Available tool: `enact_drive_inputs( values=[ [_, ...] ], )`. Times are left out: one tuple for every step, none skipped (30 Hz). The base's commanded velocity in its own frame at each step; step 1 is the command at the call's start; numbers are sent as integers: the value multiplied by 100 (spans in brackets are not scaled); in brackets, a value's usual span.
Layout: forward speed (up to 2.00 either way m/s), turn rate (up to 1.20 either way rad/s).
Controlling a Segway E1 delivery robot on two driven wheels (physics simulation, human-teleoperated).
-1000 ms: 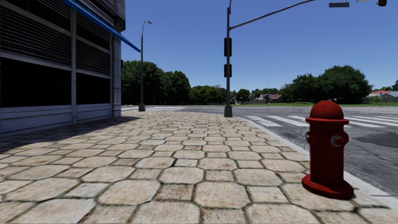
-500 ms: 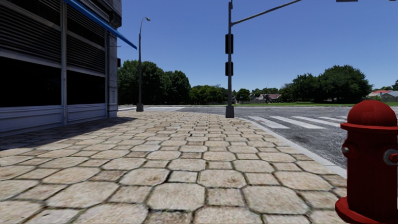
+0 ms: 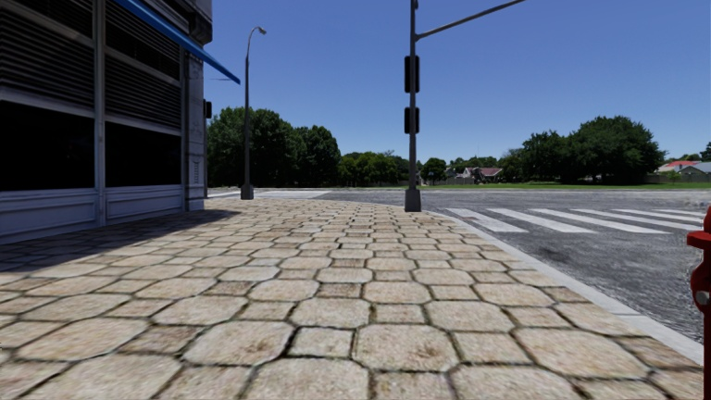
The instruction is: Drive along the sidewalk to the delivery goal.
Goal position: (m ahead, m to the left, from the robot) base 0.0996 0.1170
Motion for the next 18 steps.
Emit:
enact_drive_inputs(
  values=[
    [0,0],
    [0,0],
    [0,0],
    [0,0],
    [0,0],
    [0,0],
    [0,0],
    [0,0],
    [0,0],
    [0,0],
    [0,0],
    [0,0],
    [0,0],
    [0,0],
    [0,0],
    [0,0],
    [0,0],
    [0,0]
  ],
)
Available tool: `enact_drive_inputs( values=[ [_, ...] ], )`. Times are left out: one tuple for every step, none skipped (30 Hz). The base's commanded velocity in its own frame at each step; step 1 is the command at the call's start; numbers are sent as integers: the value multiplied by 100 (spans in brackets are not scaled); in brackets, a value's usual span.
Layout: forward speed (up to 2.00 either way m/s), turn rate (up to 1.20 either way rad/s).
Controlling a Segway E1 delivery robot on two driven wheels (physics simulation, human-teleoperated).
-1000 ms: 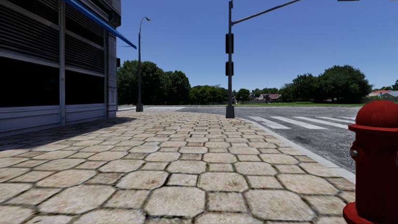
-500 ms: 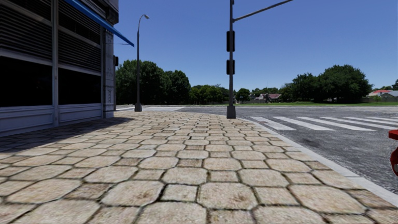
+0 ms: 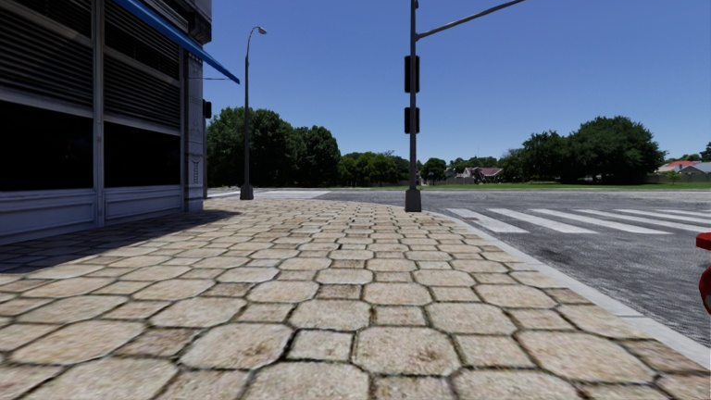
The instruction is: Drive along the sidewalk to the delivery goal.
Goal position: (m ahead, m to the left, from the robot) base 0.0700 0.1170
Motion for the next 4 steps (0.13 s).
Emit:
enact_drive_inputs(
  values=[
    [0,0],
    [0,0],
    [0,0],
    [0,0]
  ],
)
